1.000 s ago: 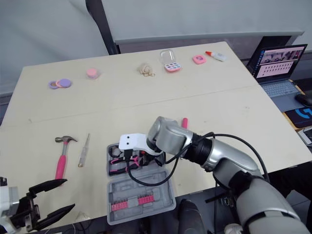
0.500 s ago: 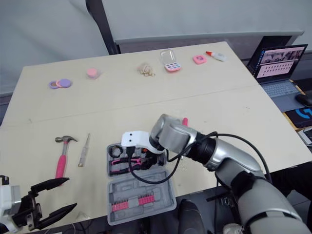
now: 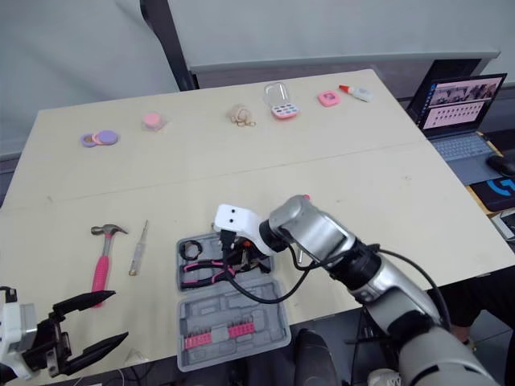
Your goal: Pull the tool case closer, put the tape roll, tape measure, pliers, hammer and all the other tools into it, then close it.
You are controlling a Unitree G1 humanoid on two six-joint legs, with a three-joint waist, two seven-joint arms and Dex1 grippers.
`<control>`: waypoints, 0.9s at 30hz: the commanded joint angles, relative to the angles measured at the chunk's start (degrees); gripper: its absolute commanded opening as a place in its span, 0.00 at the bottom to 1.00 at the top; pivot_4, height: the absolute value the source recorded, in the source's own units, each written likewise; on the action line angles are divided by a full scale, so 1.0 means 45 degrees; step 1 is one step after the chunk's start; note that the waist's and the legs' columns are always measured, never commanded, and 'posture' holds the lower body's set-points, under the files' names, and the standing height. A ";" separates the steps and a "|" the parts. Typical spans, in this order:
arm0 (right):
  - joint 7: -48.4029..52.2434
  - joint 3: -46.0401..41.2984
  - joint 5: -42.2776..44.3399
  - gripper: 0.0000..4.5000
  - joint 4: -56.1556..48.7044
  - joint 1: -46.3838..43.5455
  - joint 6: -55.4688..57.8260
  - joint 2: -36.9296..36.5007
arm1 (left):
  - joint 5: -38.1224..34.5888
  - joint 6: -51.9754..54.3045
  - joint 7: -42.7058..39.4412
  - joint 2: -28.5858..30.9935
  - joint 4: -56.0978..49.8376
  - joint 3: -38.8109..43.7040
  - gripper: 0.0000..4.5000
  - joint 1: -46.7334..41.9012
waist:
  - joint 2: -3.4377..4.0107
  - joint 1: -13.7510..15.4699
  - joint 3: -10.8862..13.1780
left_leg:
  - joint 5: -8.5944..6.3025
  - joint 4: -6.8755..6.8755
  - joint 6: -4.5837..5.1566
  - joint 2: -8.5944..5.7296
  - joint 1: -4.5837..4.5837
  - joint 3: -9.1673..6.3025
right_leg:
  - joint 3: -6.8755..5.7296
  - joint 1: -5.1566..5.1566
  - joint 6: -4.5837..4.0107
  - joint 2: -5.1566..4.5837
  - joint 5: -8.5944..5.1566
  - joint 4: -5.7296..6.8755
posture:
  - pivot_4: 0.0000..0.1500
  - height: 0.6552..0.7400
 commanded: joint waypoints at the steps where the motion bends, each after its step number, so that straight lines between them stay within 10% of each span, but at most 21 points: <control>1: -0.0285 -0.0838 0.0336 0.02 -0.0728 0.0933 -0.1680 0.0400 | -0.0024 -0.0225 -0.0093 -0.0043 -0.0005 0.0020 1.00 0.0064 | 0.0001 -0.0011 0.0000 | 0.0000 -0.0001 0.0000 0.0000 0.0000 0.0006 | 0.0002 -0.0001 0.0000 0.0000 0.0000 -0.0001 | 1.00 0.87; 27: -0.0481 -0.0483 -0.1832 0.02 0.3170 0.3218 -0.6311 0.1275 | -0.0055 -0.0263 -0.0560 0.0247 0.0418 0.0130 1.00 -0.0125 | -0.0001 -0.0007 -0.0001 | 0.0000 0.0002 0.0000 0.0002 0.0014 0.0008 | 0.0004 0.0009 -0.0002 0.0001 -0.0002 0.0007 | 1.00 0.87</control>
